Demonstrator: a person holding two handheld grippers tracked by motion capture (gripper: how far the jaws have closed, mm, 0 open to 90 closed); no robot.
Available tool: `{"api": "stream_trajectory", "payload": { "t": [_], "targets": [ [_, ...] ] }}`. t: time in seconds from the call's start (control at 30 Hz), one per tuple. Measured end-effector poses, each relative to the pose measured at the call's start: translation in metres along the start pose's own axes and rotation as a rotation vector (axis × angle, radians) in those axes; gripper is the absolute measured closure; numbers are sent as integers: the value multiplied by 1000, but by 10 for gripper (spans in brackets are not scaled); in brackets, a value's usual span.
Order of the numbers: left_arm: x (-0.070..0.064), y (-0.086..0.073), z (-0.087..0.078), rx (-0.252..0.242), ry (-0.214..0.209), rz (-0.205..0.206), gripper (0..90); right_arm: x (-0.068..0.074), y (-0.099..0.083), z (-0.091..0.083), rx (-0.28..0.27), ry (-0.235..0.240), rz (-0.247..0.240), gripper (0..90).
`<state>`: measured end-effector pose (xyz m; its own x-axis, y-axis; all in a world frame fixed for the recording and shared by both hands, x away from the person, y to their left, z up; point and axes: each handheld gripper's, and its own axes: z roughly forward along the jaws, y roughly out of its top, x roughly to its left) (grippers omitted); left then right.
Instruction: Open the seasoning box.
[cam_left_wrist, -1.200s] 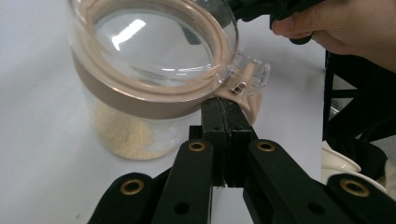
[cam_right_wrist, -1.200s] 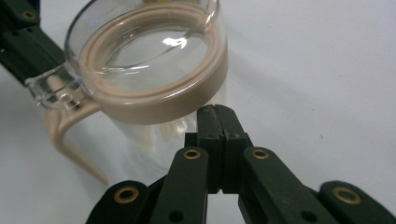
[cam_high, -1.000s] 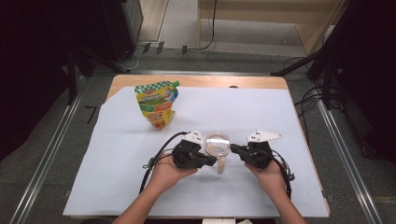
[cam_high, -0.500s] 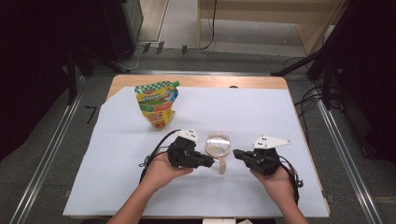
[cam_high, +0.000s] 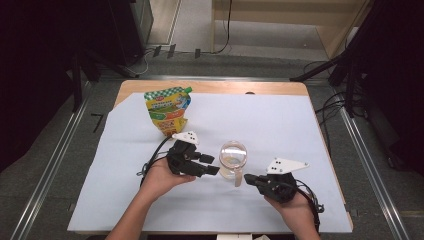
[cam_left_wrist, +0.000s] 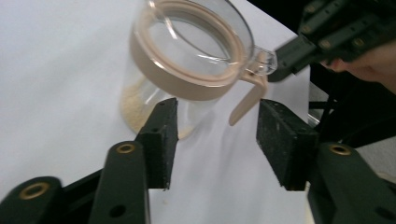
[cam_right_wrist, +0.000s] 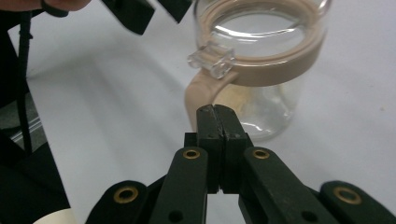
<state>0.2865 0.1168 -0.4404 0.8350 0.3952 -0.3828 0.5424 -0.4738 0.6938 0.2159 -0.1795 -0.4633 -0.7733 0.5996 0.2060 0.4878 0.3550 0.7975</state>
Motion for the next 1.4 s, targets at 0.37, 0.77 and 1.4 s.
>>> {"api": "stream_trajectory", "payload": {
  "t": [0.37,0.77,1.4],
  "targets": [
    [7,-2,-5,-4,12,-26,458,13,-2,13,25,41,-26,900],
    [10,-3,-6,-10,32,-29,424,17,-6,34,58,48,-33,900],
    [6,-4,-11,-55,49,13,473,15,-7,40,91,56,-49,900]
  ]
}}
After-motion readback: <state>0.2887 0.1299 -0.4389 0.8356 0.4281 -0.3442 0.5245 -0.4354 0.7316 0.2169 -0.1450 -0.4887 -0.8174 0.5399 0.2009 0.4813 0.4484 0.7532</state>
